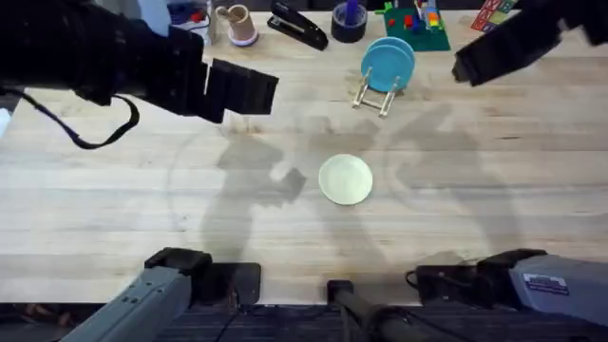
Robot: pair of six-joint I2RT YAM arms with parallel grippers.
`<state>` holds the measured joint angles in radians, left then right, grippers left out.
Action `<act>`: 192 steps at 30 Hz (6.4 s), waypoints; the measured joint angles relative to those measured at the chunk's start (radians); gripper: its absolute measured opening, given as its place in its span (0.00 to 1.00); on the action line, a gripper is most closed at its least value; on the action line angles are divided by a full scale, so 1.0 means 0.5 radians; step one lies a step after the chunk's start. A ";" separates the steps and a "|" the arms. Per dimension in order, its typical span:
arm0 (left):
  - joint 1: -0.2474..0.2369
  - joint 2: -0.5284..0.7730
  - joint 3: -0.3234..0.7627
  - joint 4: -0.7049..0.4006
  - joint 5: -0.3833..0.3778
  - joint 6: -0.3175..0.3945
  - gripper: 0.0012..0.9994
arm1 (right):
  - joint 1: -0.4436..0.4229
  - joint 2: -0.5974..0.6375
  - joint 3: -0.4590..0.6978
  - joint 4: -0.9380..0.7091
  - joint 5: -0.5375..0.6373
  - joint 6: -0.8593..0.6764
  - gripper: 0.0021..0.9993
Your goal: Pick up the plates from the table one by one and place each into a slot on the dish rack.
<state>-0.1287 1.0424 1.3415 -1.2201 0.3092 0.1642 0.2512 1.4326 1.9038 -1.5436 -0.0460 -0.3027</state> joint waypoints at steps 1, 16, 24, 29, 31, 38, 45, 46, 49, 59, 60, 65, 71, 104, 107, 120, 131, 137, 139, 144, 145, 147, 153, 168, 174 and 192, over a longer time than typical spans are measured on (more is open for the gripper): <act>0.000 0.000 0.000 0.000 0.000 0.000 0.99 | 0.000 -0.001 -0.049 0.005 0.000 0.020 1.00; 0.000 0.000 0.000 -0.081 0.000 0.000 0.99 | -0.002 -0.143 -0.842 0.327 -0.253 0.331 1.00; 0.000 0.008 0.000 -0.109 0.001 -0.008 0.70 | -0.002 -0.189 -0.963 0.320 -0.269 0.474 1.00; 0.000 0.089 0.000 -0.117 0.044 -0.036 0.06 | -0.029 -0.278 -0.975 0.320 -0.269 0.521 1.00; 0.000 0.130 0.000 -0.117 0.098 -0.047 0.04 | -0.059 -0.345 -0.975 0.319 -0.269 0.544 1.00; 0.000 0.217 -0.012 -0.063 0.391 -0.069 0.04 | -0.182 -0.593 -1.041 0.297 -0.269 0.580 1.00; 0.000 0.217 -0.285 0.291 0.775 -0.124 0.04 | -0.258 -0.700 -1.134 0.262 -0.269 0.600 1.00; 0.000 0.217 -0.346 0.367 0.826 -0.145 0.04 | -0.261 -0.706 -1.139 0.256 -0.269 0.600 1.00; 0.000 0.217 -0.556 0.619 0.964 -0.252 0.04 | -0.264 -0.711 -1.145 0.235 -0.269 0.600 1.00; 0.000 0.217 -1.233 1.441 1.209 -0.663 0.04 | -0.264 -0.711 -1.145 0.230 -0.269 0.600 1.00; 0.000 0.217 -1.289 1.498 1.227 -0.698 0.04 | -0.264 -0.711 -1.145 0.230 -0.269 0.600 1.00; 0.000 0.217 -1.582 1.754 1.277 -0.858 0.04 | -0.264 -0.711 -1.145 0.229 -0.269 0.600 1.00; -0.001 0.217 -1.711 1.887 1.282 -0.953 0.04 | -0.264 -0.711 -1.145 0.228 -0.269 0.600 1.00; -0.321 0.974 -1.731 2.406 1.386 -1.070 0.04 | -0.264 -0.711 -1.145 0.185 -0.268 0.600 1.00; -0.321 1.045 -1.731 2.447 1.387 -1.071 0.04 | -0.264 -0.711 -1.145 0.185 -0.268 0.600 1.00; -0.316 1.164 -1.727 2.502 1.483 -1.143 0.04 | -0.264 -0.711 -1.145 0.185 -0.208 0.600 0.99; -0.316 1.164 -1.727 2.503 1.476 -1.184 0.04 | -0.264 -0.711 -1.146 0.223 -0.214 0.600 0.99; -0.316 1.164 -1.727 2.506 1.468 -1.206 0.04 | -0.264 -0.711 -1.248 0.366 -0.345 0.600 0.99; -0.316 1.164 -1.727 2.508 1.466 -1.219 0.04 | -0.264 -0.711 -1.323 0.405 -0.405 0.600 0.99; -0.316 1.164 -1.727 2.509 1.461 -1.228 0.04 | -0.264 -0.711 -1.498 0.521 -0.554 0.607 0.99; -0.316 1.164 -1.727 2.509 1.461 -1.228 0.04 | -0.264 -0.711 -1.528 0.547 -0.584 0.608 0.99; -0.316 1.164 -1.727 2.508 1.460 -1.236 0.04 | -0.264 -0.711 -1.578 0.596 -0.639 0.609 0.99; -0.318 1.163 -1.724 2.508 1.451 -1.255 0.04 | -0.264 -0.711 -1.706 0.724 -0.776 0.615 0.99; -0.322 1.164 -1.720 2.509 1.436 -1.287 0.04 | -0.264 -0.710 -2.137 1.204 -1.067 0.631 0.99; -0.322 1.163 -1.720 2.509 1.436 -1.288 0.04 | -0.264 -0.599 -2.235 1.344 -1.143 0.646 1.00; -0.344 1.163 -1.708 2.508 1.406 -1.335 0.04 | -0.264 -0.075 -2.243 1.709 -1.375 0.642 0.99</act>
<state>-0.3008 1.6239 0.4873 0.0338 1.0122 -0.5032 0.1192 1.3951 0.7822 -0.6893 -0.7336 0.0182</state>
